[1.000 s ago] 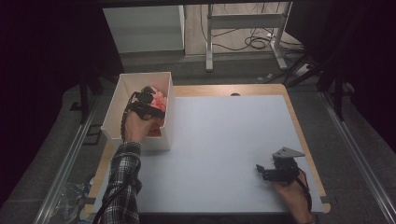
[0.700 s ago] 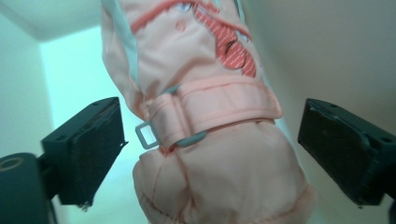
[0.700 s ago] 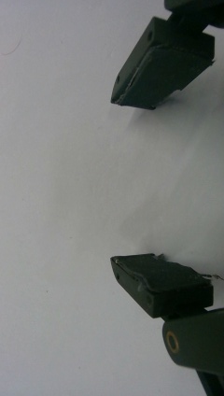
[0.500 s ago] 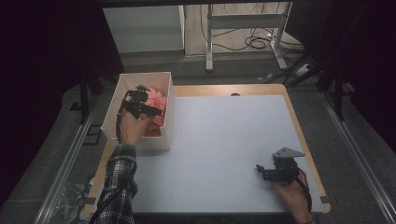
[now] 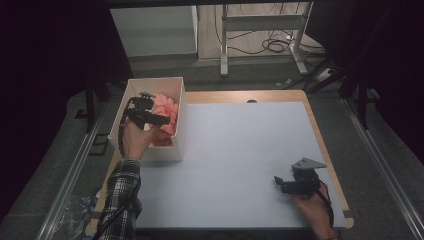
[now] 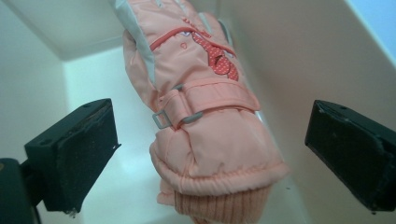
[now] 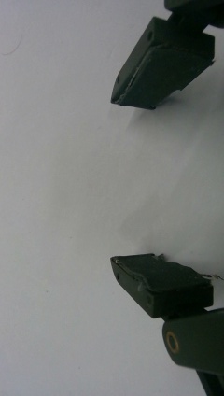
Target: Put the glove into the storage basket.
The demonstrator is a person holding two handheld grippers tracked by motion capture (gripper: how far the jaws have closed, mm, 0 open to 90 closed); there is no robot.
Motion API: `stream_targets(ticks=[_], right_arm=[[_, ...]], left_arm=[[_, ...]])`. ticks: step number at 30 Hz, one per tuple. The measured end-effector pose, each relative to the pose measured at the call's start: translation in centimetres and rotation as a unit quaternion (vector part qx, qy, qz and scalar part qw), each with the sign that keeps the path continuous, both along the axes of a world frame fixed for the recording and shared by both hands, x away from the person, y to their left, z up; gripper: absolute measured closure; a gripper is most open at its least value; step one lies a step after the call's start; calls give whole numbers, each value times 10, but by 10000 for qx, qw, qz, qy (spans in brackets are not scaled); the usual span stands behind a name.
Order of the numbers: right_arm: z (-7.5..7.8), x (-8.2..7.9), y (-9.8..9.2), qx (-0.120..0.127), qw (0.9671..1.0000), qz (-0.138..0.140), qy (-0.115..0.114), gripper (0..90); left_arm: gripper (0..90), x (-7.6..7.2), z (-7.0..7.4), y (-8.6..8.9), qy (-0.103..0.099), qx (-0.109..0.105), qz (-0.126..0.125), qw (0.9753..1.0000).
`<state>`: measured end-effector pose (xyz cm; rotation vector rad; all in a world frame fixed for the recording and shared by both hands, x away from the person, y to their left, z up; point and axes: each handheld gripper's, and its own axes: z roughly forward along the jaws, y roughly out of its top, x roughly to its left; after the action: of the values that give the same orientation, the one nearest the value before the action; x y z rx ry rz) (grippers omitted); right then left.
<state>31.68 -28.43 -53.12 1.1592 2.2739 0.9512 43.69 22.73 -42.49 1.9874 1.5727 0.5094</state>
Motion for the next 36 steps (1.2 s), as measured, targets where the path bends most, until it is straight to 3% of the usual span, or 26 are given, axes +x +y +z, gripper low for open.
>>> stream_targets(ticks=[13,25,30,36], right_arm=[[0,0,0,2,10000,-1,1,185],[0,0,0,-3,10000,-1,-5,185],[0,0,0,-14,10000,3,-3,185],[0,0,0,-8,10000,-3,6,185]], left_arm=[[24,-23,10,1,-193,-78,-200,9996],[21,-63,16,-1,-480,-182,-515,9974],[20,-85,12,-1,-610,-306,-652,9955],[19,-101,-1,-1,-635,-290,-753,9947]])
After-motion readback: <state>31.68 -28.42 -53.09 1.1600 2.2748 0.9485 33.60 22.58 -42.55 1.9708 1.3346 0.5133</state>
